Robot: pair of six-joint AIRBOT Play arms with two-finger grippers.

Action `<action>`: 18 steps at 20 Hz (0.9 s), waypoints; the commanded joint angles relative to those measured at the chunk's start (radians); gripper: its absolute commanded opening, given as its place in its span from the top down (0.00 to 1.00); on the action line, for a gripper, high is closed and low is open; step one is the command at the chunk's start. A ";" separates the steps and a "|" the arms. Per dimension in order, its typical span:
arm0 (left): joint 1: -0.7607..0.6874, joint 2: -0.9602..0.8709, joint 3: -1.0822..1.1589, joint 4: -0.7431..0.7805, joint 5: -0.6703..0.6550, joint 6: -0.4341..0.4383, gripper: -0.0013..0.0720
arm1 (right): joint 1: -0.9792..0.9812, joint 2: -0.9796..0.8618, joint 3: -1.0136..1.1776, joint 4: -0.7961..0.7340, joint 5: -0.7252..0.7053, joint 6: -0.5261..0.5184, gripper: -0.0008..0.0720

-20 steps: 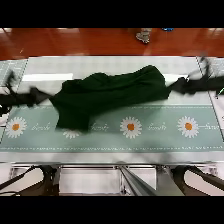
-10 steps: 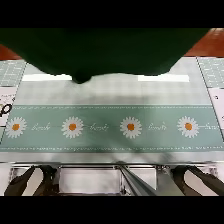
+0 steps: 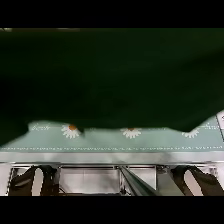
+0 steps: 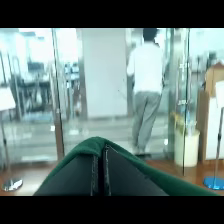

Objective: Fold the shirts.

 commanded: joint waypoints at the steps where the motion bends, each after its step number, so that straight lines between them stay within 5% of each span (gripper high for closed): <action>1: -0.042 0.055 0.004 0.131 -0.080 -0.111 0.96 | 0.000 0.083 -0.074 -0.029 0.031 0.032 0.95; 5: -0.043 0.025 -0.090 0.182 -0.196 -0.181 0.96 | 0.000 0.088 -0.213 -0.020 0.046 0.034 0.95; 10: -0.043 -0.139 -0.441 -0.059 -0.258 -0.135 0.96 | 0.003 0.006 -0.615 0.084 -0.053 -0.026 0.95; 13: -0.074 -0.340 -0.639 -0.201 -0.137 -0.020 0.96 | 0.035 -0.174 -0.753 0.108 -0.201 -0.109 0.95; 18: -0.188 -0.834 -0.523 -0.198 0.071 -0.019 0.96 | 0.062 -0.694 -0.622 0.161 -0.297 -0.167 0.95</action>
